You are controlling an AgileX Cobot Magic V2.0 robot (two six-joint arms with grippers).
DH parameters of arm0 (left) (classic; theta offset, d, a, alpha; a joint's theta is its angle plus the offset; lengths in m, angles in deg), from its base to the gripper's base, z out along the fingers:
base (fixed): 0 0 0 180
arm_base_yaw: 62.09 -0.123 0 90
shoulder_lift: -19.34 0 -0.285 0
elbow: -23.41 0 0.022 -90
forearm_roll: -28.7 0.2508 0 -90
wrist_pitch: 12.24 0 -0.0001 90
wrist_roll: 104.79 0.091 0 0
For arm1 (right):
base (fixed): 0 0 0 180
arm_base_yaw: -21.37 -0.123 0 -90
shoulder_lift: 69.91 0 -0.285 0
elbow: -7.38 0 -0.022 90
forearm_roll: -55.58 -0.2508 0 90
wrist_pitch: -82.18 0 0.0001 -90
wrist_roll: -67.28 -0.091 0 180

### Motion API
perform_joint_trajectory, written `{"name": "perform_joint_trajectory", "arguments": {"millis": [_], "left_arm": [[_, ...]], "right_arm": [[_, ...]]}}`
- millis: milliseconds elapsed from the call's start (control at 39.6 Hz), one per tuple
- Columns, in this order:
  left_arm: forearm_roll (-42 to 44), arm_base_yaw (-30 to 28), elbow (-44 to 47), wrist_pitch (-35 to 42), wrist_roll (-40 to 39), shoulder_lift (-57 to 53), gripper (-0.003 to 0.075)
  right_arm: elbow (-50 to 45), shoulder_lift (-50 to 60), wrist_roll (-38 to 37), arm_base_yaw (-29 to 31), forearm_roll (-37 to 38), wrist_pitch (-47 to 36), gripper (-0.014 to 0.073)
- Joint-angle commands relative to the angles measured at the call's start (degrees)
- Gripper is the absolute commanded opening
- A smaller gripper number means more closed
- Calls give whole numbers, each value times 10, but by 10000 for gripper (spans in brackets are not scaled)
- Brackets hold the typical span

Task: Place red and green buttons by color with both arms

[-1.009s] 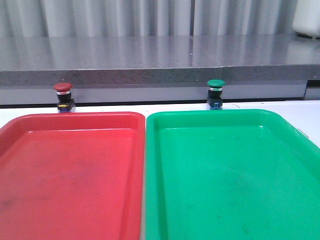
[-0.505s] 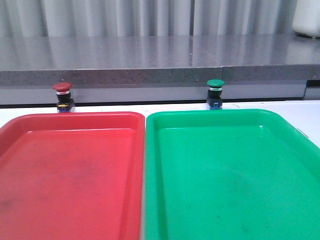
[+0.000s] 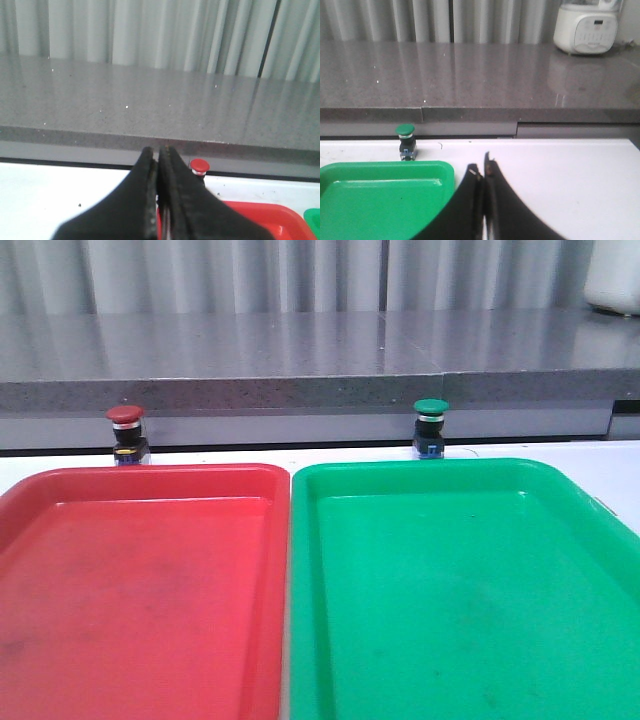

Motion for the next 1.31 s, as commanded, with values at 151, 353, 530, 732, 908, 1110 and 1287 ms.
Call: {"name": "perform_joint_trajectory", "arguments": {"millis": [151,353,530,732,908,1110,1287], "left_arm": [[5,0,-38,26,-2,59,-19],[5,0,-38,26,-2,59,115],[5,0,-38,29,-2,59,507],[5,0,-38,50,-2,59,651],[5,0,-38,61,-2,59,650],[4,4,-57,114,-2,111,650],[5,35,-141,114,-2,260,650]], "right_arm": [[37,-70,-1,-2,-3,-40,-123],[37,-70,-1,-2,-3,-40,-13],[37,-70,-1,-2,-3,-40,337],[37,-70,-1,-2,-3,-35,605],[36,-70,-1,-2,-3,-35,593],[36,-70,-1,-2,-3,-35,593],[36,-70,-1,-2,-3,-35,593]]}}
